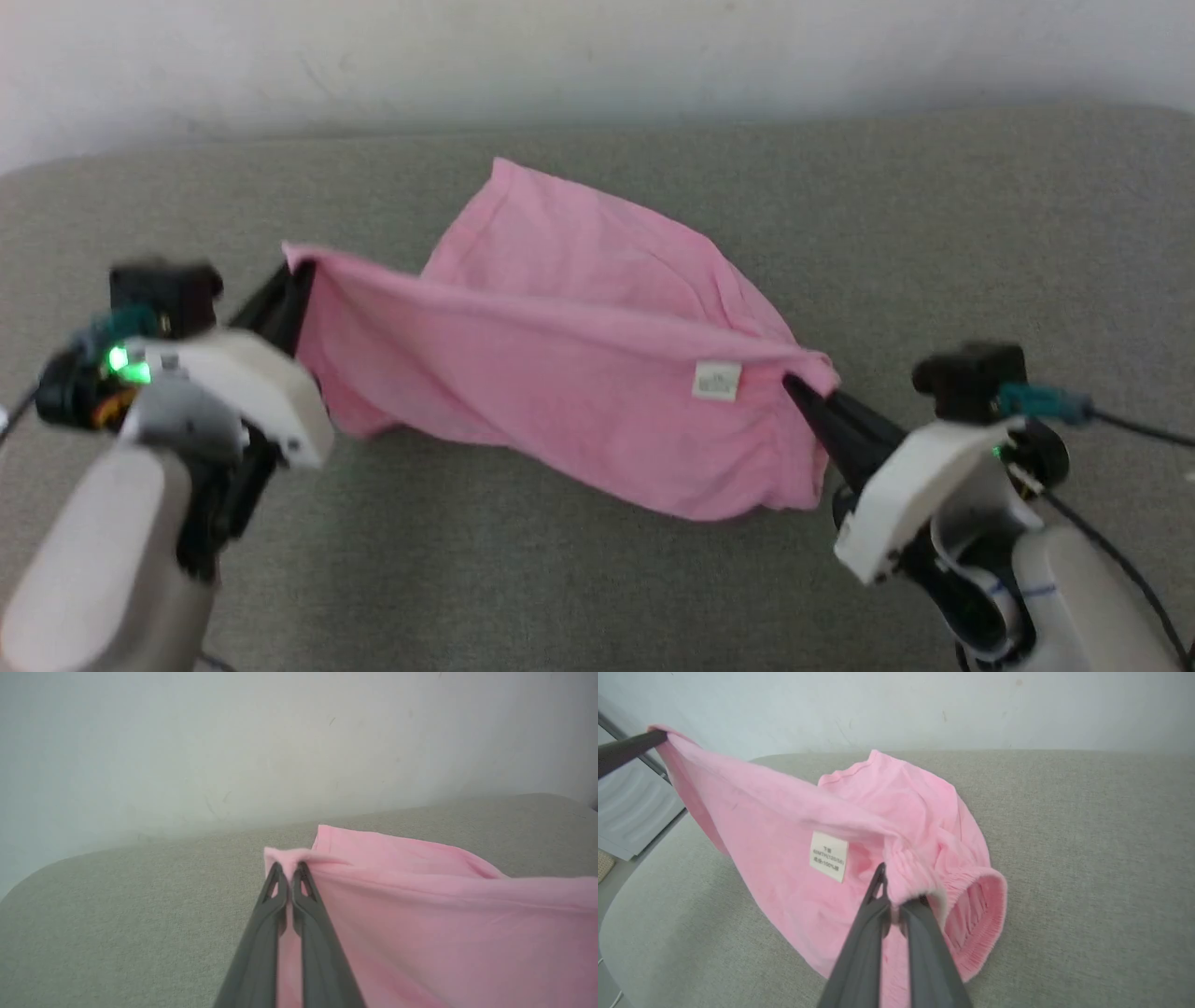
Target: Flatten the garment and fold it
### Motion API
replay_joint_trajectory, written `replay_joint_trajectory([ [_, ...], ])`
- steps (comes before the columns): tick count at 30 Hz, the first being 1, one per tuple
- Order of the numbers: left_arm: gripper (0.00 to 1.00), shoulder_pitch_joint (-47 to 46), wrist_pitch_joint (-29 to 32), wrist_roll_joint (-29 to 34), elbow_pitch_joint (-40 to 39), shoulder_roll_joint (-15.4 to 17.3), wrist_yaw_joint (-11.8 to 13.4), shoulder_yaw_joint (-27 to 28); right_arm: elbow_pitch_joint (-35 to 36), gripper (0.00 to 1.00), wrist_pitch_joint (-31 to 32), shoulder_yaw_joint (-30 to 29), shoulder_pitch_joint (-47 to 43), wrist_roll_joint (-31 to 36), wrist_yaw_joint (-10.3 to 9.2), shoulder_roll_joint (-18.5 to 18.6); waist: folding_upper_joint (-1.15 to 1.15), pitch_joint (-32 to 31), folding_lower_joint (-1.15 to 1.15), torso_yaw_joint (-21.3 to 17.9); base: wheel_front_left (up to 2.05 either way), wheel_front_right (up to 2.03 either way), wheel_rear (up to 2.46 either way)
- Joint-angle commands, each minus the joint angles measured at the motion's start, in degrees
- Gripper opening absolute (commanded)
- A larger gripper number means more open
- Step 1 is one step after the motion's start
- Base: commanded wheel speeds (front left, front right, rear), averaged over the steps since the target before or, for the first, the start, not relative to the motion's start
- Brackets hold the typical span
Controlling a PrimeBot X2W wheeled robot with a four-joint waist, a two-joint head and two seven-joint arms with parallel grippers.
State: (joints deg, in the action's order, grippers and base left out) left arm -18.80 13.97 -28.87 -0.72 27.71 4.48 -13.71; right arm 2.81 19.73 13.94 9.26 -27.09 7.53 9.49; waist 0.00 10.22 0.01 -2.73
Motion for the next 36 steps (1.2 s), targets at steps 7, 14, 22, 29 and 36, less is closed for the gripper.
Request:
replay_joint_trajectory([
  [7,0.0,-19.0,3.31,0.19,16.68,-1.4,-5.09,-2.92,-9.96,0.0,-3.21,1.16,12.31,-2.46,-0.04,-0.97,0.0,10.54,-0.01,-5.41,0.0,0.0,0.0],
  [14,0.0,-32.51,3.59,2.18,32.65,-2.96,-8.02,-5.56,-18.02,0.0,-7.73,3.57,20.2,-5.89,-0.04,-2.07,0.0,15.2,-0.01,-9.64,0.0,0.0,0.0],
  [22,0.0,-41.27,0.26,4.47,45.85,-4.04,-9.94,-8.44,-23.44,0.0,-12.0,8.13,24.64,-9.01,-0.04,-1.95,0.0,18.49,-0.01,-12.51,0.0,0.0,0.0],
  [29,0.92,-43.78,-3.42,3.4,53.67,-5.6,-11.31,-9.89,-23.54,1.0,-16.02,12.88,26.01,-9.94,-0.04,-0.26,0.0,18.36,-0.01,-13.03,0.0,0.0,0.0],
  [36,1.0,-41.78,-9.5,-0.09,57.4,-6.98,-11.79,-9.15,-18.24,1.0,-21.97,15.19,21.86,-6.84,-0.04,3.95,0.0,13.2,-0.01,-10.83,0.0,0.0,0.0],
])
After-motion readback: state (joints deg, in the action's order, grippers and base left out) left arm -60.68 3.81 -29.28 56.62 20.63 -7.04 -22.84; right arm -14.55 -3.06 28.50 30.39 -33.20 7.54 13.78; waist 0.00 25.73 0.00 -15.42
